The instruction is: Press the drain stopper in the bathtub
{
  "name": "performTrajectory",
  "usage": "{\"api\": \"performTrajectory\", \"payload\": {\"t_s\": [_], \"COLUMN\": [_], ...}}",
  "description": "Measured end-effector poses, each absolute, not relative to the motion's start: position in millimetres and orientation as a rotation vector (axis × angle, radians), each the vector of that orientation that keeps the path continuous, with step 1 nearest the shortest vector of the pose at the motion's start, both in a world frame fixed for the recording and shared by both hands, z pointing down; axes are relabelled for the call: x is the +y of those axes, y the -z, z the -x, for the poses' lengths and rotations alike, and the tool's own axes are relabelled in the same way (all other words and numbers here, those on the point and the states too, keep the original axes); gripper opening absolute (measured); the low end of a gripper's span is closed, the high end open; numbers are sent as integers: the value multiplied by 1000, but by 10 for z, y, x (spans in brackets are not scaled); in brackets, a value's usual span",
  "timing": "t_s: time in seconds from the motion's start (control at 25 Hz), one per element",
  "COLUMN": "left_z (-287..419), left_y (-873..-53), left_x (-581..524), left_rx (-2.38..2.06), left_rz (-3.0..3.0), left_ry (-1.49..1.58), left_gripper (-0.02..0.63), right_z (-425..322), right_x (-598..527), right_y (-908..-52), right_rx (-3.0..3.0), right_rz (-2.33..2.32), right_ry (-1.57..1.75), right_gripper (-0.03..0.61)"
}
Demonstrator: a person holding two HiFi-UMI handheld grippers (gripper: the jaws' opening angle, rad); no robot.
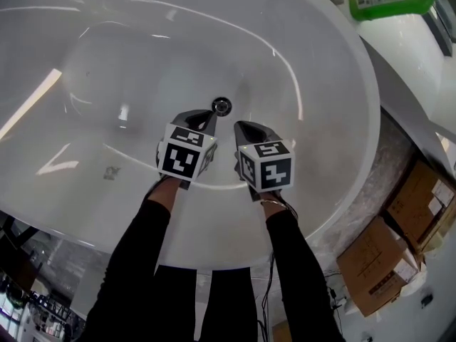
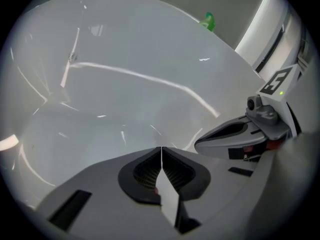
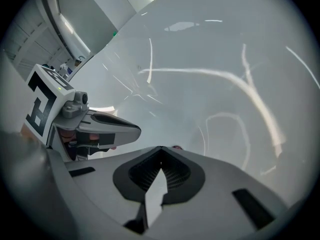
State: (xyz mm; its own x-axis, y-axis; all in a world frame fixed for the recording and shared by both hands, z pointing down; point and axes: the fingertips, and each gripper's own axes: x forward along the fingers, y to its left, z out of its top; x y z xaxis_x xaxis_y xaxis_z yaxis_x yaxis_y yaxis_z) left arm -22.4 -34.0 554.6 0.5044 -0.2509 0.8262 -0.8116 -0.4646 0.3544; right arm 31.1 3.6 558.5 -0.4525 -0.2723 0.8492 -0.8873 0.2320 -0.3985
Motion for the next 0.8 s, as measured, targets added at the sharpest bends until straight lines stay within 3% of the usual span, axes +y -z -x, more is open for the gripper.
{"api": "performTrajectory", "payload": {"t_s": [0.8], "left_z": [122], "left_y": [-6253], "left_x": [-360], "left_rx": [-857], "left_rz": [-1907], "left_ry": [-940], "left_gripper": [9], "right_z": [-326], "right_x": [-16], "right_y": [-6186], "right_rx": [-1818], "right_rz": [-988], "right_ry": [-1248], "right_gripper": [1]}}
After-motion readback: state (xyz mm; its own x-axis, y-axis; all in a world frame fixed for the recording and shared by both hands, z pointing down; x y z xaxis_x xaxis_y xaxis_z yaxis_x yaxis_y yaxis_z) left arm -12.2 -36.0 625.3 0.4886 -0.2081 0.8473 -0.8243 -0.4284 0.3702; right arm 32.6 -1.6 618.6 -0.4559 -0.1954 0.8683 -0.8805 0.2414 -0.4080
